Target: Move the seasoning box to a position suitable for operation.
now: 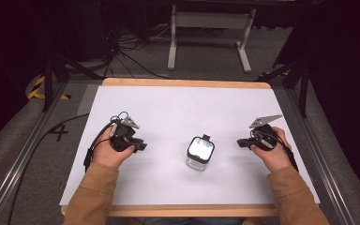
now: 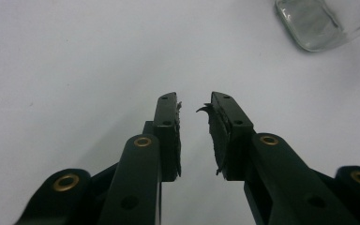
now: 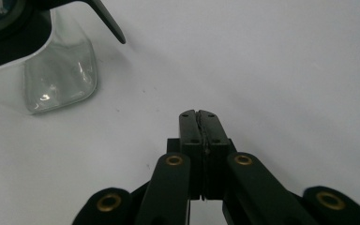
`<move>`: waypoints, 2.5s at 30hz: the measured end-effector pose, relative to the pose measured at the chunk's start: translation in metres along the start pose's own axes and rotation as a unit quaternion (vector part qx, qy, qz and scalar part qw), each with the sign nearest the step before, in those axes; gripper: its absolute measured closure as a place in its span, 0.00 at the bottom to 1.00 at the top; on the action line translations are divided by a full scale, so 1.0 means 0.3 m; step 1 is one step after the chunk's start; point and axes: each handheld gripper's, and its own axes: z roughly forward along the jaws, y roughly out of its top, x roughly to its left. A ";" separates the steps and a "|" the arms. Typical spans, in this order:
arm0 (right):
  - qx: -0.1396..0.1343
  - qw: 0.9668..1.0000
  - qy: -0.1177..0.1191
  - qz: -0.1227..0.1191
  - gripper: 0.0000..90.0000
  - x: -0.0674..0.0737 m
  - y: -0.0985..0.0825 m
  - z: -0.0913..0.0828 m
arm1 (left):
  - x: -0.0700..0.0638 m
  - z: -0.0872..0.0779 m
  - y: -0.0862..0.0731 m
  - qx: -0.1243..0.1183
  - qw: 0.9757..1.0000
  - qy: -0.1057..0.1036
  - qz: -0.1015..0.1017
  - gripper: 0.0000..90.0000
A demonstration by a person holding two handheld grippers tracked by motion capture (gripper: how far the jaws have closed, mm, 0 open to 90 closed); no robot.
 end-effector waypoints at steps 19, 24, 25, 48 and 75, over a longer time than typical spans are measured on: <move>-0.032 0.999 0.000 0.017 1.00 -0.017 -0.045 -0.054 | -0.008 0.021 0.028 -0.009 1.000 -0.009 0.005 0.98; -0.036 0.999 0.000 0.017 1.00 -0.018 -0.047 -0.055 | -0.023 0.018 0.034 -0.012 1.000 -0.004 0.010 0.99; -0.034 0.999 0.002 0.017 1.00 -0.016 -0.047 -0.055 | -0.031 0.017 0.038 -0.010 1.000 -0.004 0.014 0.99; -0.039 0.999 0.008 0.022 1.00 -0.010 -0.073 -0.069 | -0.151 0.117 0.139 0.016 0.998 -0.032 0.058 0.99; -0.038 0.999 0.017 0.013 1.00 0.009 -0.101 -0.057 | -0.256 0.287 0.183 0.009 0.994 -0.073 0.080 1.00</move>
